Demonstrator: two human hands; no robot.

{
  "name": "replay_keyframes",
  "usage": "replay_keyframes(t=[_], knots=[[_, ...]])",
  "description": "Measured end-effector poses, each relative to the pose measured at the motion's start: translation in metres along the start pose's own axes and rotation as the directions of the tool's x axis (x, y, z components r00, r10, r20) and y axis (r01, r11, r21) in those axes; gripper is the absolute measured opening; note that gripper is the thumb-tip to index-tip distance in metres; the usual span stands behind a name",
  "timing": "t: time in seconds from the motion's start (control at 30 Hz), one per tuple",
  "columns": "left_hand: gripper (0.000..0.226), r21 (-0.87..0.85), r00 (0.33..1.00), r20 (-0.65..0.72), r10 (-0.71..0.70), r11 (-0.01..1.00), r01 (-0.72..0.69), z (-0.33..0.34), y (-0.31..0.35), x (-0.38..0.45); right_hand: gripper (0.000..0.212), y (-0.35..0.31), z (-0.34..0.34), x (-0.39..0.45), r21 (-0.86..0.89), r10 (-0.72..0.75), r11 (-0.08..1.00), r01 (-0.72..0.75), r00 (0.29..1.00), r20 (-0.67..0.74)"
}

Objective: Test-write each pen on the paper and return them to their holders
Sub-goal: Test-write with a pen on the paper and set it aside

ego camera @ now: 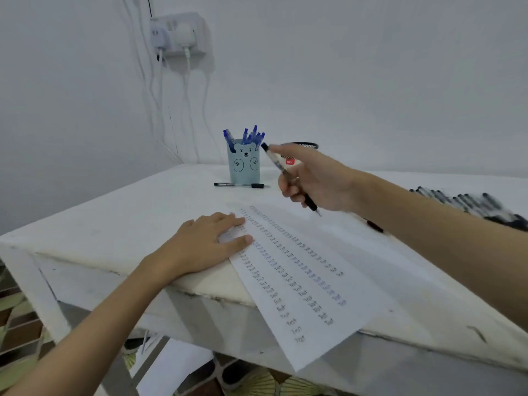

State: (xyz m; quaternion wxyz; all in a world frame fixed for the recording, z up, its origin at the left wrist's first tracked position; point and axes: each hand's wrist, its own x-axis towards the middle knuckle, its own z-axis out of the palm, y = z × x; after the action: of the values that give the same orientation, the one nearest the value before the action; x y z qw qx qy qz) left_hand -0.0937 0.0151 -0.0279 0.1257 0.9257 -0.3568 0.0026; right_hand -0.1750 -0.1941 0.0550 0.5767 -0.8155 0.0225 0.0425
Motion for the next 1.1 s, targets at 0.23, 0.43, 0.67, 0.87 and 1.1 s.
replay_keyframes(t=[0.23, 0.43, 0.67, 0.87, 1.1], knots=[[0.088, 0.003, 0.999, -0.030, -0.032, 0.999, 0.032, 0.005, 0.019, -0.015, 0.065, 0.007, -0.005, -0.052, 0.454, 0.025, 0.890, 0.026, 0.994, -0.106], [0.081, -0.040, 0.998, -0.033, -0.051, 0.998, 0.050, 0.003, 0.021, -0.018, 0.075, 0.007, -0.002, -0.078, 0.601, 0.009, 0.791, 0.112, 0.981, -0.195], [0.079, -0.046, 0.998, -0.037, -0.050, 0.998, 0.049, 0.005, 0.018, -0.019, 0.062, 0.032, -0.008, -0.084, 0.392, -0.024, 0.914, 0.101, 0.980, -0.197], [0.080, -0.073, 0.998, -0.049, -0.050, 0.996, 0.046, 0.005, 0.019, -0.017, 0.076, 0.061, 0.009, -0.089, 0.205, -0.027, 0.975, 0.086, 0.961, -0.277], [0.085, -0.097, 0.997, -0.064, -0.046, 0.995, 0.040, 0.006, 0.017, -0.016, 0.082, 0.066, 0.011, -0.091, 0.274, -0.038, 0.953, 0.126, 0.952, -0.305]])
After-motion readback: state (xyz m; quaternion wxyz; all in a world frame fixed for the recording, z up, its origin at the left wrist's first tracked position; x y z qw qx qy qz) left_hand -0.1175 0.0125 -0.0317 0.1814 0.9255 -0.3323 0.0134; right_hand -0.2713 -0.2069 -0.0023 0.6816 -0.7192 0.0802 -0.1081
